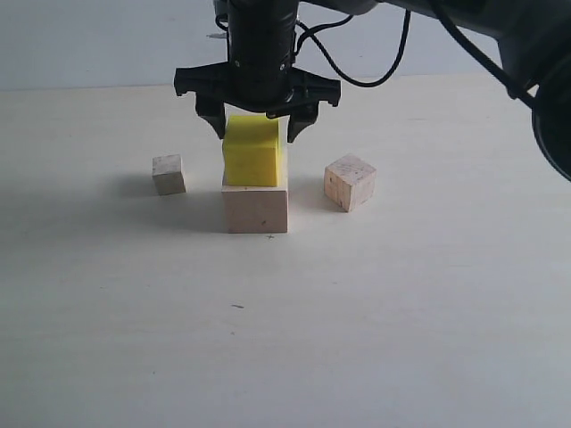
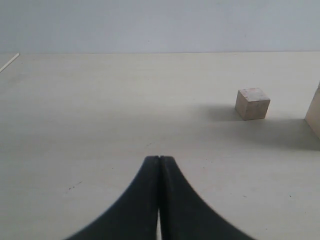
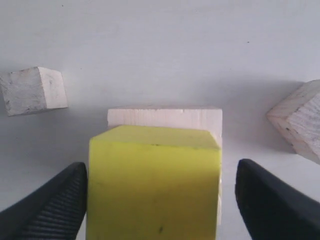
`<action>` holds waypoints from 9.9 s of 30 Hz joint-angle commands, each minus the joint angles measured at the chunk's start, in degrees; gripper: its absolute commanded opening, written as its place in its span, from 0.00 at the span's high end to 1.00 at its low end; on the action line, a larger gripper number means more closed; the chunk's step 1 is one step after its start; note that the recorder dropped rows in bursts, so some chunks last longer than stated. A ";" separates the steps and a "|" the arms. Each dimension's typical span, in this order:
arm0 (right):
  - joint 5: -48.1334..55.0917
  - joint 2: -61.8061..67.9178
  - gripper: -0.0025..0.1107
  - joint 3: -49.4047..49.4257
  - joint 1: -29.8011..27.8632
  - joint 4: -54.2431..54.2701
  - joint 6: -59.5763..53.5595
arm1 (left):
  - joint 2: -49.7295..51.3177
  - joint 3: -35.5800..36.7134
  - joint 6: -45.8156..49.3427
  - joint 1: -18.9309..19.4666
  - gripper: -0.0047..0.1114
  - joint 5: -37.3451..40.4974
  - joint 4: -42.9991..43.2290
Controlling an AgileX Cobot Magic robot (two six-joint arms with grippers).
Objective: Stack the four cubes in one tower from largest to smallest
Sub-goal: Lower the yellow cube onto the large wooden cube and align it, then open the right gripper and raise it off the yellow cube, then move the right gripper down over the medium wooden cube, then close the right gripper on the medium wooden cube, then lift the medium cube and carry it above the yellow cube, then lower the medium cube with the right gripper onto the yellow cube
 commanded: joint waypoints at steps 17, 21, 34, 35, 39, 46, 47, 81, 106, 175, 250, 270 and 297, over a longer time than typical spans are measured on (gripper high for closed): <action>-0.11 -0.84 0.30 0.10 -0.20 3.28 -8.02 | -0.32 0.19 0.06 -0.43 0.96 -0.44 -0.44; -0.11 -0.84 0.30 0.10 -0.20 3.28 -8.02 | -0.32 0.19 0.06 -0.43 0.96 -0.44 -0.44; -1.14 -0.84 0.30 0.10 -0.20 3.17 -9.49 | -0.32 0.19 0.06 -0.43 0.96 -0.44 -0.44; -1.14 -0.84 0.30 0.10 -0.20 3.17 -9.49 | -0.32 0.19 0.06 -0.43 0.96 -0.44 -0.44; -0.75 -0.84 0.30 0.10 -0.20 3.17 -9.49 | -0.32 0.19 0.06 -0.43 0.96 -0.44 -0.44; 2.31 -2.63 0.30 0.10 -0.20 3.17 -9.49 | -0.32 0.19 0.06 -0.43 0.96 -0.44 -0.44; 2.31 -3.11 0.30 0.10 -0.20 3.17 -9.49 | -0.32 0.19 0.06 -0.43 0.96 -0.44 -0.44; 2.31 -24.93 0.31 1.45 -0.20 -7.86 -33.97 | -0.32 0.19 0.06 -0.43 0.96 -0.44 -0.44; -9.62 -22.84 0.31 29.99 -13.79 -14.89 -39.07 | -0.32 0.19 0.06 -0.43 0.96 -0.44 -0.44; -26.00 -6.28 0.33 31.46 -16.67 8.09 -61.31 | -0.32 0.19 0.06 -0.43 0.96 -0.44 -0.44; 2.31 -12.10 0.98 -2.76 0.64 -1.18 -71.07 | -0.32 0.19 0.06 -4.43 0.96 -0.44 -0.44; 2.31 -11.87 0.98 -2.76 -10.96 22.83 -98.97 | -0.32 0.19 0.06 -4.43 0.96 -0.44 -0.44; 2.31 -9.70 0.98 1.19 -11.39 28.11 -103.94 | -0.32 0.19 0.06 -4.43 0.96 -0.44 -0.44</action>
